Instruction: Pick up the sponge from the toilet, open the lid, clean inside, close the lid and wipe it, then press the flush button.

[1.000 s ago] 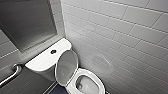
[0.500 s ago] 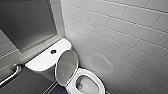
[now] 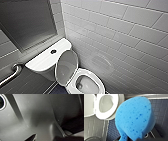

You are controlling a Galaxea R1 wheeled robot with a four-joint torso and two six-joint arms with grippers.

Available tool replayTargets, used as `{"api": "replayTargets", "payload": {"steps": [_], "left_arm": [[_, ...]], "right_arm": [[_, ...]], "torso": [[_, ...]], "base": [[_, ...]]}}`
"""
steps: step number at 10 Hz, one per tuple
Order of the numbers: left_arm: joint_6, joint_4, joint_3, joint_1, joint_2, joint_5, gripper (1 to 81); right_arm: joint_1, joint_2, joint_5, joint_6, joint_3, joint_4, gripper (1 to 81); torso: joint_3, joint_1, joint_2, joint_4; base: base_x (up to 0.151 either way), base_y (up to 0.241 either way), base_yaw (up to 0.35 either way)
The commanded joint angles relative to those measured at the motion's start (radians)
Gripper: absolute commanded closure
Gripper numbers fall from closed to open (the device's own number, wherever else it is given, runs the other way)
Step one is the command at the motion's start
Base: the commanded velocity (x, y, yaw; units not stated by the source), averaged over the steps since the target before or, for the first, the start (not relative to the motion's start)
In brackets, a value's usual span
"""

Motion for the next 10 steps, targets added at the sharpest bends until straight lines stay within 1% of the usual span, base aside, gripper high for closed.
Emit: {"api": "replayTargets", "payload": {"steps": [1, 2, 3, 4, 5, 6, 7, 8, 9, 10], "left_arm": [[0.005, -0.023, 0.005, -0.011, 0.011, 0.08, 1.0], [0.003, -0.023, 0.007, -0.011, 0.013, 0.083, 1.0], [0.003, -0.023, 0.008, -0.012, 0.013, 0.083, 1.0], [0.003, -0.023, 0.01, -0.012, 0.011, 0.086, 1.0], [0.003, -0.023, 0.01, -0.011, 0.011, 0.085, 1.0], [0.005, -0.023, 0.016, -0.012, 0.011, 0.083, 1.0], [0.003, -0.025, 0.046, -0.011, -0.001, 0.08, 1.0], [0.005, -0.025, 0.113, -0.011, -0.031, 0.079, 1.0], [0.003, -0.031, 0.227, -0.011, -0.088, 0.077, 1.0], [0.005, -0.067, 0.379, -0.011, -0.174, 0.07, 1.0]], "right_arm": [[0.049, -0.108, -0.088, 0.103, 0.044, 0.003, 81.1], [0.045, -0.125, -0.097, 0.099, 0.094, 0.058, 81.1], [0.058, -0.142, -0.1, -0.039, 0.143, 0.21, 81.1], [0.099, -0.153, -0.124, -0.204, 0.163, 0.402, 81.1], [0.191, -0.157, -0.281, -0.258, 0.129, 0.445, 81.1], [0.278, -0.159, -0.366, -0.265, 0.121, 0.442, 81.1], [0.34, -0.165, -0.364, -0.275, 0.127, 0.437, 81.1], [0.405, -0.156, -0.364, -0.275, 0.129, 0.428, 81.1], [0.469, -0.135, -0.373, -0.272, 0.118, 0.408, 81.1], [0.522, -0.11, -0.382, -0.272, 0.094, 0.405, 81.1]], "torso": [[0.0, 0.0, 0.0, 0.0], [0.0, 0.0, 0.0, 0.0], [0.0, 0.0, 0.0, 0.0], [0.0, 0.0, 0.0, 0.0], [0.0, 0.0, 0.0, 0.0], [0.0, 0.0, 0.0, 0.0], [0.0, 0.0, 0.0, 0.0], [0.0, 0.0, 0.0, 0.0], [0.0, 0.0, 0.0, 0.0], [0.0, 0.0, 0.0, 0.0]], "base": [[0.0, 0.0, 0.0], [0.0, 0.0, 0.0], [0.0, 0.0, 0.0], [0.0, 0.0, 0.0], [0.0, 0.0, 0.0], [0.0, 0.0, 0.0], [0.0, 0.0, 0.0], [0.0, 0.0, 0.0], [0.0, 0.0, 0.0], [0.0, 0.0, 0.0]]}}
